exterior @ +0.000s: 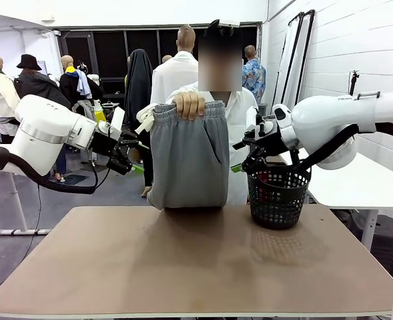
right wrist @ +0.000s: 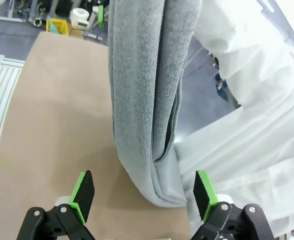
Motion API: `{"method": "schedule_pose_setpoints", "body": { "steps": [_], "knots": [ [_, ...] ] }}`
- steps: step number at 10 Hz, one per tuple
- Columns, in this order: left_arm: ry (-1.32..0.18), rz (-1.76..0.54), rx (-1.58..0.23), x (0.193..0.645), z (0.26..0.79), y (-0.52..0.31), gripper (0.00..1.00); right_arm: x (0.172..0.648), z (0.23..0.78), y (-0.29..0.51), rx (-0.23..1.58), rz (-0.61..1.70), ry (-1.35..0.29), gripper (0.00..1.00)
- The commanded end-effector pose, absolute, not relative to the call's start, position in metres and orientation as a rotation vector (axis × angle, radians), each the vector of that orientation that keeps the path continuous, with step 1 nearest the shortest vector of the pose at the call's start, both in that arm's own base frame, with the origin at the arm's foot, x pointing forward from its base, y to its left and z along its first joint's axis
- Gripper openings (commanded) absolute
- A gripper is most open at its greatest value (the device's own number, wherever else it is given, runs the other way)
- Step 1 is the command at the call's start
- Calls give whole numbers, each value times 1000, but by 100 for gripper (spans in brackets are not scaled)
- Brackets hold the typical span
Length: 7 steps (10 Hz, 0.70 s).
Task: Fold the training pants.
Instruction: Grab both ends of the Training pants handed by a person.
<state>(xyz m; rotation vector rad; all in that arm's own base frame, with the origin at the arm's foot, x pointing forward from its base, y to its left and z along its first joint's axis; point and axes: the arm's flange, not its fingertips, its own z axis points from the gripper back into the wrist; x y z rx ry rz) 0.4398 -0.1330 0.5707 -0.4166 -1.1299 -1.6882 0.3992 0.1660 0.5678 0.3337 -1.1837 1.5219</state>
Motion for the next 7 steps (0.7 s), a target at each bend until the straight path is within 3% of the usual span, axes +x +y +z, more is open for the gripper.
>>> {"method": "schedule_pose_setpoints", "body": {
  "steps": [1,7],
  "knots": [
    [-1196,-1688,-458,450,569,-133,100,418,559,168,441,1547,-1252,100],
    [-1278,-1677,-597,454,561,-153,100,429,559,177,571,1546,-1313,100]
  ]
}}
